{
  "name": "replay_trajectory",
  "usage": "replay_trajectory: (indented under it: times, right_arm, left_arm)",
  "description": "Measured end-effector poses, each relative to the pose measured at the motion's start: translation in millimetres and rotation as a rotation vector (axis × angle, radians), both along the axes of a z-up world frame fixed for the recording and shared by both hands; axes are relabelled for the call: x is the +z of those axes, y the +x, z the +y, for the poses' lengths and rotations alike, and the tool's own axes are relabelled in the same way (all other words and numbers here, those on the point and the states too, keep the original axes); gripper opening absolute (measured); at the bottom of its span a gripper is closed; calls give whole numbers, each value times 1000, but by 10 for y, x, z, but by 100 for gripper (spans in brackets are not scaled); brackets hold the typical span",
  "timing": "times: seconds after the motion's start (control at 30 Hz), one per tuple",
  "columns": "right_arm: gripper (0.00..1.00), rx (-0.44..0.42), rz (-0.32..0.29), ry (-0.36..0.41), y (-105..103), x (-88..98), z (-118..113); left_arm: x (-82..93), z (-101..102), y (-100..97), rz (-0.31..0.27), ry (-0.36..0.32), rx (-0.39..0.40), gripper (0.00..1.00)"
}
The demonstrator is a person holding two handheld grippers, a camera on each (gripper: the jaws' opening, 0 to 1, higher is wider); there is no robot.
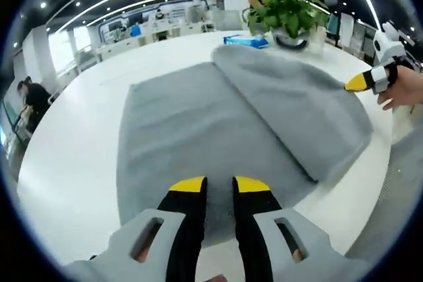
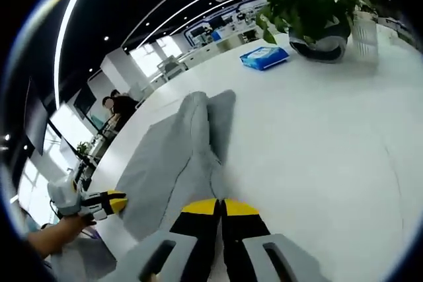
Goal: Open the folded towel by lifting each exposed corner and separating the folded layers until the towel lies flat within the target outline without major curled edges
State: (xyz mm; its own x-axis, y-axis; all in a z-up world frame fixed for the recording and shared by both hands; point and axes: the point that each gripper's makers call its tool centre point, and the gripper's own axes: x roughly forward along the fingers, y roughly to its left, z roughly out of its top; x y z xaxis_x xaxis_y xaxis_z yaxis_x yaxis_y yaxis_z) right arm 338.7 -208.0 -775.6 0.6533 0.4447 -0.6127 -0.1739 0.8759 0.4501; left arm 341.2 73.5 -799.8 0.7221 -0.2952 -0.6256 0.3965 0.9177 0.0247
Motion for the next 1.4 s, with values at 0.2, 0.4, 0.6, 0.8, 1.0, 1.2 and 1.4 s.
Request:
replay_trajectory:
  times: [0.2, 0.4, 0.6, 0.8, 1.0, 1.2, 1.4]
  right_arm:
    - [0, -25, -3, -46, -68, -95, -184]
    - [0, -23, 2, -114, -120, -143, -314]
    - [0, -44, 10, -156, -138, -187, -474]
    - [0, -57, 34, -173, -180, -264, -542]
    - [0, -69, 48, -181, -215, -314, -611]
    - [0, -80, 52, -192, -213, -322, -688]
    - [0, -102, 58, -199, -212, -331, -773]
  left_arm:
    - [-9, 61, -5, 10, -20, 28, 14]
    - [-6, 140, -8, 13, -12, 45, 14]
    - [-9, 327, -12, 42, -37, 93, 12]
    - [-31, 422, -7, 69, -91, 130, 9]
    - [-34, 462, 24, 78, -78, 116, 8]
    - [-38, 551, 55, 73, -88, 114, 8]
    - [-35, 685, 103, 72, -90, 118, 7]
